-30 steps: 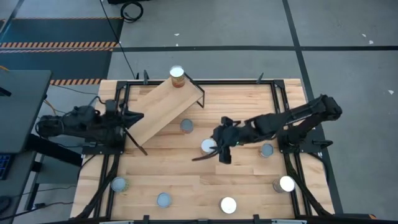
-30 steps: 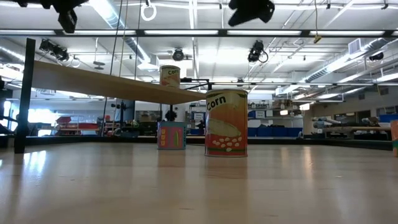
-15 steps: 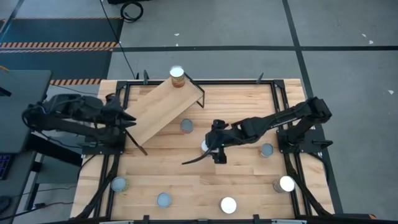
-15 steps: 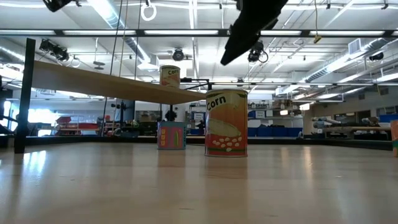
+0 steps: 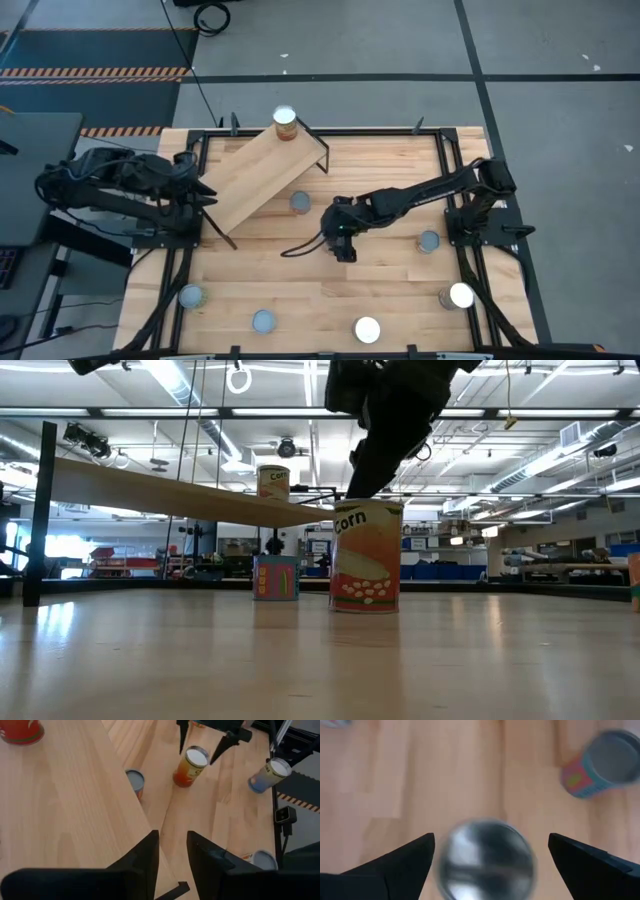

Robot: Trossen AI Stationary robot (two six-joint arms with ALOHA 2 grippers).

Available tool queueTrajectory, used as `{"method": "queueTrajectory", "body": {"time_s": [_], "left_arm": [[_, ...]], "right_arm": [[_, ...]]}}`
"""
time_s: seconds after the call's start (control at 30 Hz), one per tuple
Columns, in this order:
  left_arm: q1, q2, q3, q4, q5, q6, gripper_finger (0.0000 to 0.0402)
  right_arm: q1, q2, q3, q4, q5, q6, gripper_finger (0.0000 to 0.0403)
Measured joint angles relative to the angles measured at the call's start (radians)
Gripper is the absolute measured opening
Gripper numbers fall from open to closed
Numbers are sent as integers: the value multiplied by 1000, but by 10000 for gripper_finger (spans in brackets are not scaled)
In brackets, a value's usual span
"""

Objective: Pick and place cans onto a shelf
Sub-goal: Put the large canned corn on the shelf

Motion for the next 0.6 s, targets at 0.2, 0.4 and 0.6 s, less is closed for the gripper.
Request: {"method": "queueTrajectory", "body": {"time_s": [0.2,0.4,0.6], "left_arm": [[0,0,0,1,-3,0,106],[0,0,0,0,-3,1,105],[0,0,0,0,-3,2,105]], "right_arm": [[3,0,0,26,21,3,400],[-1,0,0,3,-31,17,400],[2,0,0,-46,-34,28,400]]}}
